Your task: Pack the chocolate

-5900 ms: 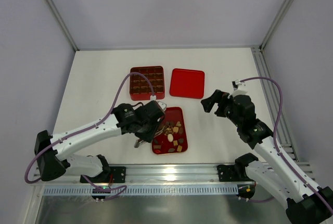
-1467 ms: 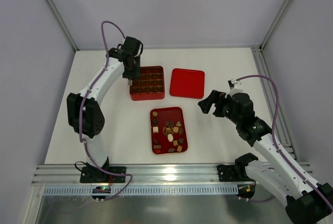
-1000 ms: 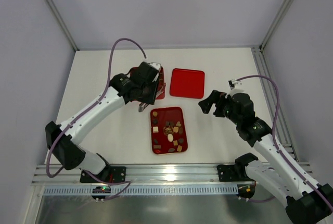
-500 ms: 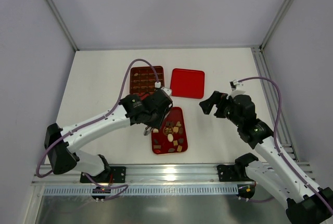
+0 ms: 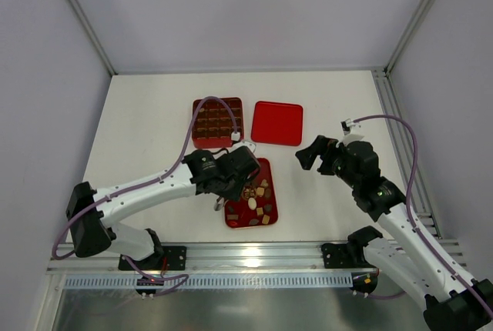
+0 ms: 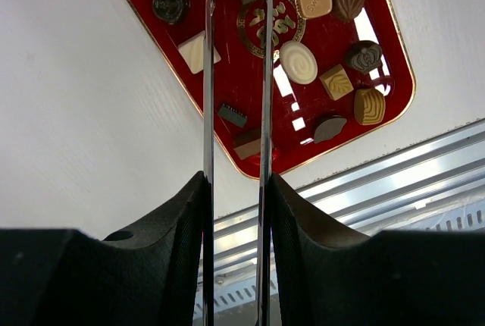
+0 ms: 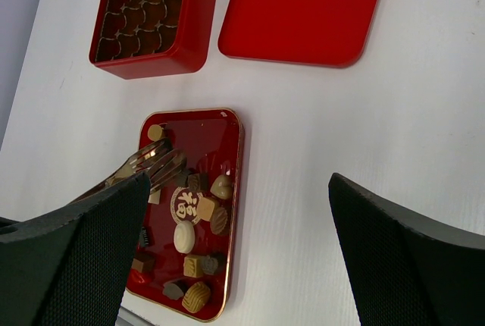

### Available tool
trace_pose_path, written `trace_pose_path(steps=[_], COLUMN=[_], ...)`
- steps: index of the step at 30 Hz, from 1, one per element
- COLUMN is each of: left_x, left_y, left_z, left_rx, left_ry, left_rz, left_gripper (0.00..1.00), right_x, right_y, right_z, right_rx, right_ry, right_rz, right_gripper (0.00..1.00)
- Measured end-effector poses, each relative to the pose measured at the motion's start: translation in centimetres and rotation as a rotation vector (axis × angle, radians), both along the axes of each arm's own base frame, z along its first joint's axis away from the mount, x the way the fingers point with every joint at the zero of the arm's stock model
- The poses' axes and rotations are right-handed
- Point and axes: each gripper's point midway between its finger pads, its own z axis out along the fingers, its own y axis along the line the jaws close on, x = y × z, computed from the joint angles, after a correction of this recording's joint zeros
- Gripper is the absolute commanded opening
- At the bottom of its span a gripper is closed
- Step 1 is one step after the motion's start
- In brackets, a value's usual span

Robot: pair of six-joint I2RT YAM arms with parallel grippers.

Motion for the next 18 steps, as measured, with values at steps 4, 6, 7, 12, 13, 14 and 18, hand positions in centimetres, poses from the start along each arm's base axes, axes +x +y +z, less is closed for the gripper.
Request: trace_pose_path(steps=[4, 6, 7, 12, 13, 14, 18], left_x=[-0.5, -0.7, -0.8, -1.0, -1.1, -1.2, -1.2], left_y=[0.3, 0.4, 0.5, 0.5, 0.5, 0.5, 0.5], left_z=[-0.5, -0.6, -0.7, -0.8, -0.9, -0.9, -1.0], left_rx=[0.007, 0.011, 0.012, 0.016, 0.016, 0.016, 0.016], left_ry=[0.008, 0.01, 0.011, 0.012, 0.012, 0.012, 0.013], left_rz=[0.006, 0.006, 0.006, 0.001, -0.001, -0.003, -0.005], left_gripper=[0.38, 0.38, 0.38, 0.38, 0.38, 0.38, 0.38], right_x=[0.0, 0.0, -0.1, -0.2, -0.3, -0.3, -0.4], right_y=[0.0, 0.0, 0.0, -0.1, -0.1, -0.1, -0.2], right_z=[0.0, -0.2, -0.2, -0.4, -0.5, -0.6, -0.8], right_rx=[0.0, 0.0, 0.0, 0.001, 0.001, 0.0, 0.0], right_ry=[0.001, 0.004, 0.007, 0.007, 0.008, 0.01, 0.015], right_rz=[0.0, -0.001, -0.001, -0.002, -0.002, -0.002, -0.003], right_gripper=[1.0, 1.0, 1.0, 1.0, 1.0, 1.0, 0.99])
